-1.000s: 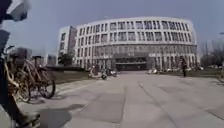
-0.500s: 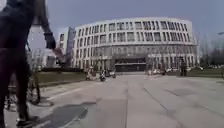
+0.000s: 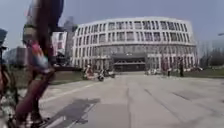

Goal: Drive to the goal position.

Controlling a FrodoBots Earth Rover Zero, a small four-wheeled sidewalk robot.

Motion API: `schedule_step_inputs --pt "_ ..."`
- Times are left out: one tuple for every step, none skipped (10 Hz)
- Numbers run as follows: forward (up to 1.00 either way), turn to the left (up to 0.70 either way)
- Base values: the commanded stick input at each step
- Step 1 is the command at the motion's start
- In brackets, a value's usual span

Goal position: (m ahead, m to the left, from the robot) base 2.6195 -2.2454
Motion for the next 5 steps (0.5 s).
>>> schedule_step_inputs --pt "0.85 0.00" --pt "0.85 0.00" --pt "0.85 0.00" --pt "0.85 0.00" --pt "0.85 0.00"
